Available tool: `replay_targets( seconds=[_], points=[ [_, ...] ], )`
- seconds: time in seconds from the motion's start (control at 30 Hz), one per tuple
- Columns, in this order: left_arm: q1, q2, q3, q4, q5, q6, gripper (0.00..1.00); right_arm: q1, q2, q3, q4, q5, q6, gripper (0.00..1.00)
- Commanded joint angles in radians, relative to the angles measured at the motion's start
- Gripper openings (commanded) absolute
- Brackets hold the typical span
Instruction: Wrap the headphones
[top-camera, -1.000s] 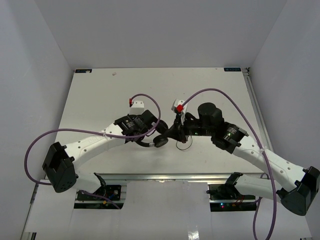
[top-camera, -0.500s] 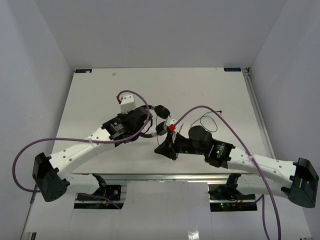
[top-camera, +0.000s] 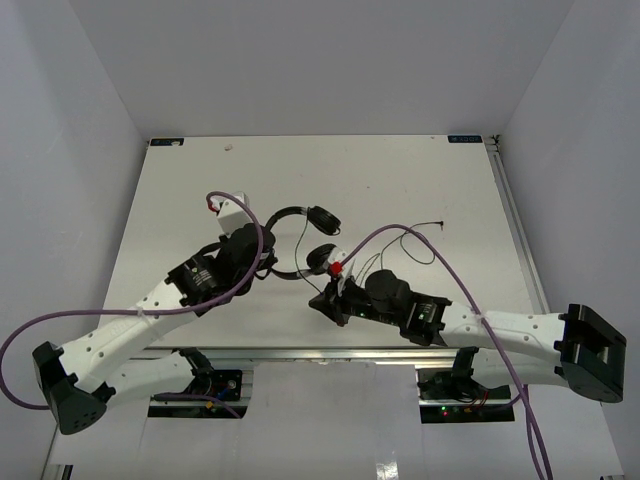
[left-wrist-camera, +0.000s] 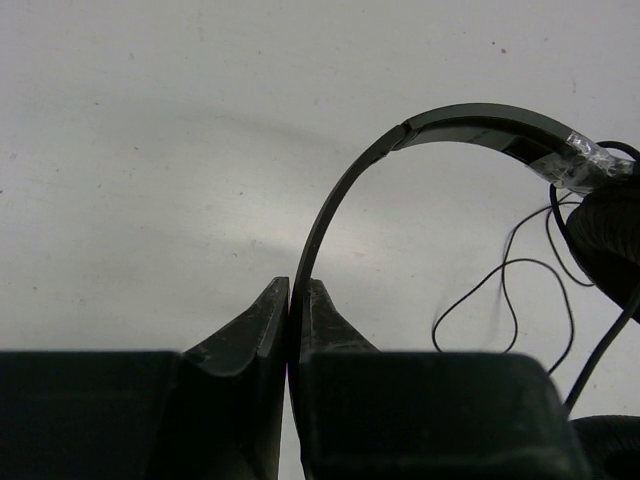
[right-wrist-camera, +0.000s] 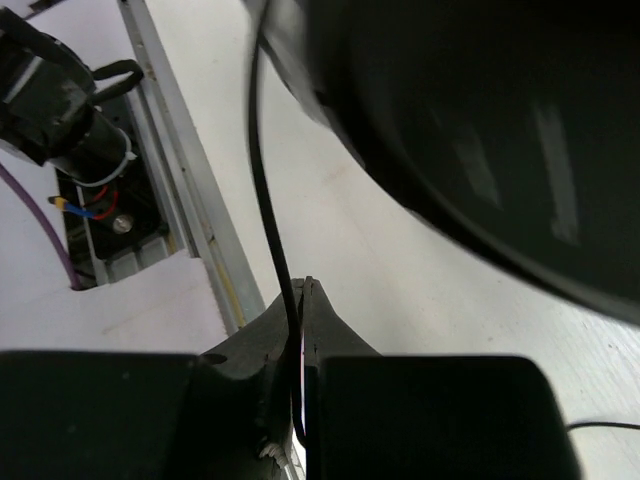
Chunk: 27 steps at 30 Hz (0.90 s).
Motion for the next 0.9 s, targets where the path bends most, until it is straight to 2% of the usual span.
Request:
replay_targets(
  seconds=[0.0,0.63,0.87],
  points=[
    [0.006,-0.068,0.020,0.009,-0.017,-0.006,0.00,0.010,-0.016,-0.040,0.113,0.084,-0.015,0.08],
    [0.006,-0.206,0.011,0.039,0.156,-0.008,0.00,0.011,0.035,-0.163,0.347,0.068,-0.045,0.08],
    [0.006,-0.249,-0.015,0.095,0.287,-0.003,0.00,0.012,0.068,-0.189,0.393,0.076,-0.057,0.08]
  ],
)
